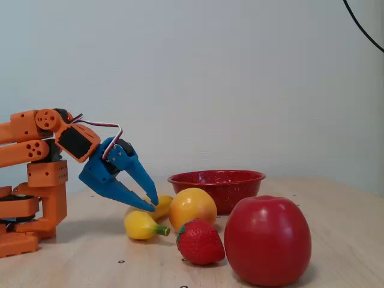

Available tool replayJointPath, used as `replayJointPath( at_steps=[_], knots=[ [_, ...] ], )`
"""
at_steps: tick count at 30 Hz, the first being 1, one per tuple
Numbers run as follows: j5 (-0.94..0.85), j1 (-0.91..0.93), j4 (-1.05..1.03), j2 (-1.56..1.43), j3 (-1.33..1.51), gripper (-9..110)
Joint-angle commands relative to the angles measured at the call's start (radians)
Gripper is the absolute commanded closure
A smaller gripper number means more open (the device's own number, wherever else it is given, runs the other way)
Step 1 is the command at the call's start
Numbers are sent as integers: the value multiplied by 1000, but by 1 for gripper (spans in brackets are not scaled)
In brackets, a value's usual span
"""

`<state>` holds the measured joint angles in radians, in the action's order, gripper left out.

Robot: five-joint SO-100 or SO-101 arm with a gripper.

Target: Put the banana in the red bowl.

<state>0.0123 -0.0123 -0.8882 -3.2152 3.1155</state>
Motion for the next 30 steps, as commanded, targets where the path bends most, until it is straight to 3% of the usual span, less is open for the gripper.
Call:
replayJointPath(
  at_steps=[1, 18, 30],
  knots=[
    [6, 9, 8, -15, 3, 101],
    [9, 9, -29, -11, -32, 101],
    [-31, 23, -138, 158, -290, 101]
  ],
)
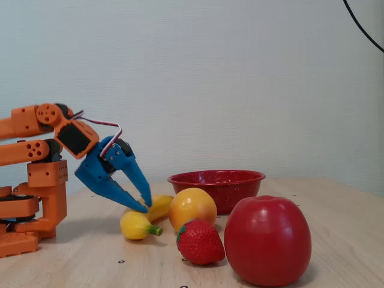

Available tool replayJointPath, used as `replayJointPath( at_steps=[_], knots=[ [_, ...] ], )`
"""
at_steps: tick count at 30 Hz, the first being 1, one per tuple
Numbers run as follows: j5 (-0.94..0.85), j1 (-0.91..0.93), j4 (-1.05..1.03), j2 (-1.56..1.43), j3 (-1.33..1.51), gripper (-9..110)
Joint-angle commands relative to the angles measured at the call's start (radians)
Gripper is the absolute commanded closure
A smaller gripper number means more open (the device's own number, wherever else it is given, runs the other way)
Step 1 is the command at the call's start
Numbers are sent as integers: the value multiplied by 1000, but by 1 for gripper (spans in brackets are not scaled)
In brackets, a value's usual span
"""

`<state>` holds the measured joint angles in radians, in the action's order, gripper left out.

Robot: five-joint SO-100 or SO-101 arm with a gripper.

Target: Put the banana in the red bowl.

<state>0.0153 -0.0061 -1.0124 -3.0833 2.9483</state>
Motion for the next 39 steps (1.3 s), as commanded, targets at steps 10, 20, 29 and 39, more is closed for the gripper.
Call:
replayJointPath(
  at_steps=[10, 20, 29, 39],
  knots=[
    [-127, 72, -256, 222, -508, 101],
    [-333, 195, -522, 509, -954, 101],
    [-574, 327, -713, 739, -1123, 80],
    [-716, 465, -712, 816, -1043, 54]
  ],
)
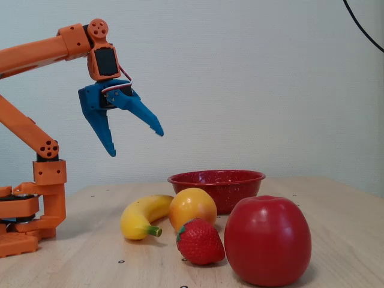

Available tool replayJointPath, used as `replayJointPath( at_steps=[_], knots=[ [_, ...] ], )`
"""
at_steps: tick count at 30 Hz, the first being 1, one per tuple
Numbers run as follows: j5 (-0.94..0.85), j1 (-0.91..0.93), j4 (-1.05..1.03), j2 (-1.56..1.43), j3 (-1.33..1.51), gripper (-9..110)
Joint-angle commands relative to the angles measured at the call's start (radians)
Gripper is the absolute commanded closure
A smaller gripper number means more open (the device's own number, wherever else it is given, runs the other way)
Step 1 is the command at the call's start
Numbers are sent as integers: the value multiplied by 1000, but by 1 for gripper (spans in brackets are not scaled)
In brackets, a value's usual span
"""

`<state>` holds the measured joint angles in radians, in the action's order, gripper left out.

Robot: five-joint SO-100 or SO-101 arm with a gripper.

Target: Put the banana in the red bowl.

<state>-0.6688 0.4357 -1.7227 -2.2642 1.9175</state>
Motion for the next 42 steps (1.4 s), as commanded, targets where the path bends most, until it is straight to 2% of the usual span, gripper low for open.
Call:
replayJointPath(
  at_steps=[1, 9, 15, 42],
  knots=[
    [-35, 29, 3, -2, 6, 53],
    [9, 6, 37, 29, 156, 45],
    [63, 48, 69, 49, 247, 35],
    [152, 130, 357, 325, 275, 35]
  ],
)
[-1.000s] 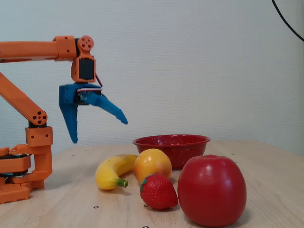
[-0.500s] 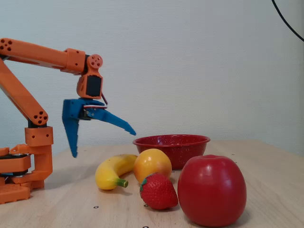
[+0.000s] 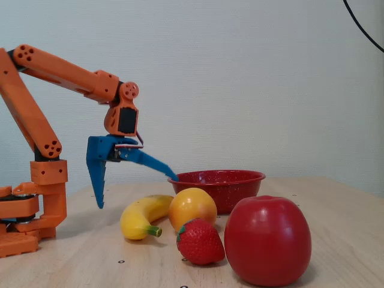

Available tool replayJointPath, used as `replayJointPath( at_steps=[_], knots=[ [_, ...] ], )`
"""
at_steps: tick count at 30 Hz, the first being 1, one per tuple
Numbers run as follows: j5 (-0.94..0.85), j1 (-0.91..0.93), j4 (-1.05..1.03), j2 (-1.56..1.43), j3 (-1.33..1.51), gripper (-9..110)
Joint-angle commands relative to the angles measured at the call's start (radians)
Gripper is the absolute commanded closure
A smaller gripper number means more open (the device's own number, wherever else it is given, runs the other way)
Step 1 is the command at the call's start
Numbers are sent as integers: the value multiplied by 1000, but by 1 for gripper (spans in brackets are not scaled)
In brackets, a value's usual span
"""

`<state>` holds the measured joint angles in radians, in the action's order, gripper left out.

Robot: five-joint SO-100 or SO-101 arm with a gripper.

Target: Put the banana in the red bowl.

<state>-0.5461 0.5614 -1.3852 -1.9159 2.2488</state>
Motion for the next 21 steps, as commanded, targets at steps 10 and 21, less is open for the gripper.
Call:
replayJointPath(
  at_steps=[10, 21],
  knots=[
    [63, -44, 114, 92, -58, 35],
    [89, -86, 195, 218, -95, 35]
  ],
)
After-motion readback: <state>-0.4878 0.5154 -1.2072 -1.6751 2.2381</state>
